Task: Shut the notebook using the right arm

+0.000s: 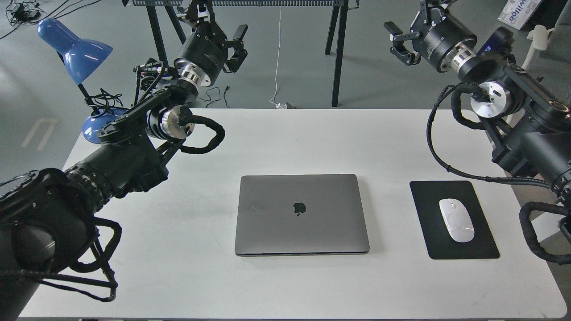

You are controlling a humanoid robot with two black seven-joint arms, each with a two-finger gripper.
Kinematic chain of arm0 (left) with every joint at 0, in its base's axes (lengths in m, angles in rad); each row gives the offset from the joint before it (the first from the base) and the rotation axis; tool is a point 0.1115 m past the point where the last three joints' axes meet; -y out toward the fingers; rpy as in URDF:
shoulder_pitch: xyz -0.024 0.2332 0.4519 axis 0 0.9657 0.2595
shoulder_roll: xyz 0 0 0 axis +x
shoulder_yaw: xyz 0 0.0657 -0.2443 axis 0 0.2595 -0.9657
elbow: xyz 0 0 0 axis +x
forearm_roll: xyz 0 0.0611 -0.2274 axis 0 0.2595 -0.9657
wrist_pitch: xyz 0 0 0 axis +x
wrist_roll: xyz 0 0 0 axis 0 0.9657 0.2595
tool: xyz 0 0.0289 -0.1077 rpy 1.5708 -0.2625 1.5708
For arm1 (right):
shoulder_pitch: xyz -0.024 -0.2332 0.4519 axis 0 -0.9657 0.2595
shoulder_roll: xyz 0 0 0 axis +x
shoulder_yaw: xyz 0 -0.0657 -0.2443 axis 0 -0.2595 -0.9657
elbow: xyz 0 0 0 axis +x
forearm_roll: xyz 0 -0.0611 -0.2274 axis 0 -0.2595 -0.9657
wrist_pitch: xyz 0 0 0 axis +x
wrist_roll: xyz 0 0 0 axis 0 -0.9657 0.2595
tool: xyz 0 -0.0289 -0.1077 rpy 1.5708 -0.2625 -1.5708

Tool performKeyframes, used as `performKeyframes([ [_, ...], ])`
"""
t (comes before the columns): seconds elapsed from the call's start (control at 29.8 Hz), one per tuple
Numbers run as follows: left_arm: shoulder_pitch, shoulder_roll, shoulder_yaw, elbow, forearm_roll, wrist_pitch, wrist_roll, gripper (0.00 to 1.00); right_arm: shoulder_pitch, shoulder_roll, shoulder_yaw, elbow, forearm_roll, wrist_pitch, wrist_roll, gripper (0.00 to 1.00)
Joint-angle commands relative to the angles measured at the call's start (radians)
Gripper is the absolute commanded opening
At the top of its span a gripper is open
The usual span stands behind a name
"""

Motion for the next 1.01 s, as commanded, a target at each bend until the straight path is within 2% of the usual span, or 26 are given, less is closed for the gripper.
performKeyframes([
  [0.0,0.000,0.000,0.000,0.000,0.000,-0.001,0.000,1.00,-0.026,0.008,-0.007,-0.001,0.014,0.006,0.003,1.00],
  [0.34,0.000,0.000,0.000,0.000,0.000,-0.001,0.000,1.00,-0.088,0.008,0.010,0.068,0.107,-0.001,0.008,1.00],
  [0.97,0.000,-0.001,0.000,0.000,-0.001,0.000,0.000,1.00,-0.107,0.028,0.071,0.069,0.172,-0.025,0.012,1.00],
])
